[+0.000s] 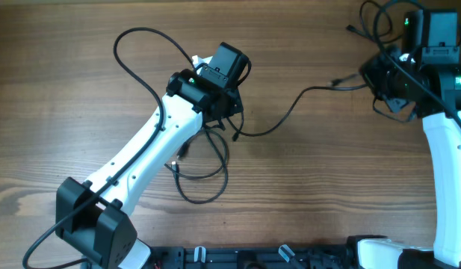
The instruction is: Untangle cables
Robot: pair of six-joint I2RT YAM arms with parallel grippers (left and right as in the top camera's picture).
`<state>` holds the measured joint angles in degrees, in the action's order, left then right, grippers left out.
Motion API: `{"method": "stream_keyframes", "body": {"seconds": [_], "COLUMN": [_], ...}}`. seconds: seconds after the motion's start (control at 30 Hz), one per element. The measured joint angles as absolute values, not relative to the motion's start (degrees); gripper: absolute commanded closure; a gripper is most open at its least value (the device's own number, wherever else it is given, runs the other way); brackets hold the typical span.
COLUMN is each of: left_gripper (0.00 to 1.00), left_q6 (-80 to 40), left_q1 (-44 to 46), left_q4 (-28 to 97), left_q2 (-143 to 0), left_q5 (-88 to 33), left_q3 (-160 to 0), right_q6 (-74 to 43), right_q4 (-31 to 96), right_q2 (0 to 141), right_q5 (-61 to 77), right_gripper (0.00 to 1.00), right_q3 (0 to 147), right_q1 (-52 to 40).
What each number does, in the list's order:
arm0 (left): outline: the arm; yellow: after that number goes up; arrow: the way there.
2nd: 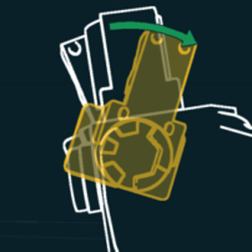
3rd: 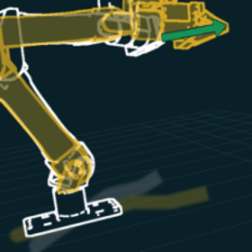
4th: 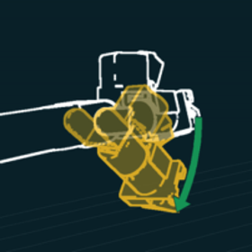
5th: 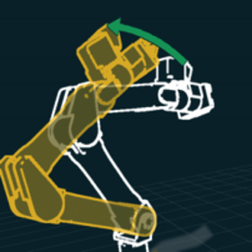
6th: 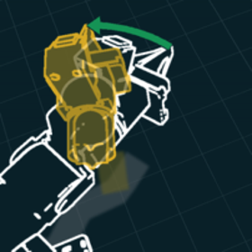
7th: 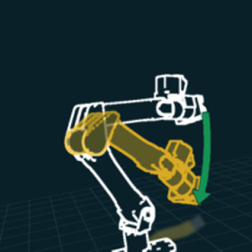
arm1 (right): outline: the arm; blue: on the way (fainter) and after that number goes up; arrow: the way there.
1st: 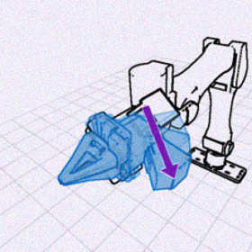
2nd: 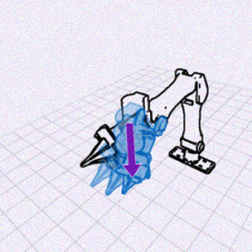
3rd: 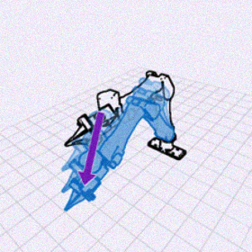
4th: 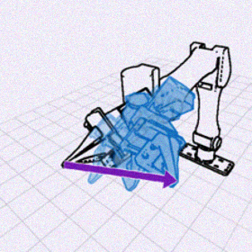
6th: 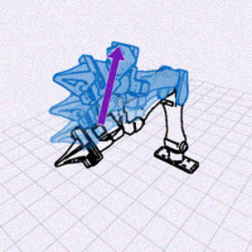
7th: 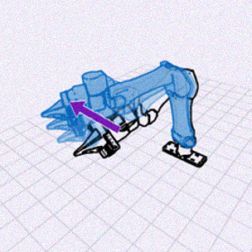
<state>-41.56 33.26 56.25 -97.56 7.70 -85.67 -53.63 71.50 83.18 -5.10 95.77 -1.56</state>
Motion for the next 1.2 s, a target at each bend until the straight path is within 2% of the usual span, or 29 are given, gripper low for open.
{"method": "stream_keyframes", "body": {"seconds": [0.1,0.43,0.83,0.9,1.0,1.1,1.13,1.17,1.2], "left_gripper": [0.94,0.96,0.95,0.77,0.63,0.17,0.06,0.0,0.0], "left_q6": [-42.9,-46.2,-46.2,-46.2,-46.6,-46.7,-46.7,-46.8,-46.8], "left_q1": [32.9,30.6,27.6,27.6,27.6,27.6,27.6,27.6,27.6], "left_q4": [56.3,57.7,60.2,60.1,59.4,58.7,58.4,58.2,58.2], "left_q2": [-97.6,-97.6,-97.6,-97.6,-97.6,-97.6,-97.6,-97.6,-97.6], "left_q5": [10.1,11.3,13.9,13.5,10.9,7.8,7.2,6.2,5.9], "left_q3": [-85.7,-85.6,-85.6,-85.6,-85.6,-85.6,-85.6,-85.6,-85.6], "right_q6": [-53.7,-59.2,-59.8,-59.8,-59.8,-59.8,-59.8,-59.8,-59.8], "right_q4": [73.0,69.9,64.1,63.7,62.7,61.8,61.4,60.8,60.4], "right_q2": [83.2,83.3,83.3,83.3,83.3,83.3,83.3,83.3,83.3], "right_q5": [-10.3,-10.4,-13.1,-12.4,-11.4,-11.4,-11.4,-11.5,-11.9], "right_gripper": [0.96,0.96,0.96,0.96,0.96,0.96,0.96,0.96,0.96], "right_q3": [95.6,80.5,80.2,80.2,80.2,80.2,80.2,80.2,80.2], "right_q1": [-1.6,-1.6,-1.6,-1.6,-1.6,-1.6,-1.6,-1.6,-1.6]}}
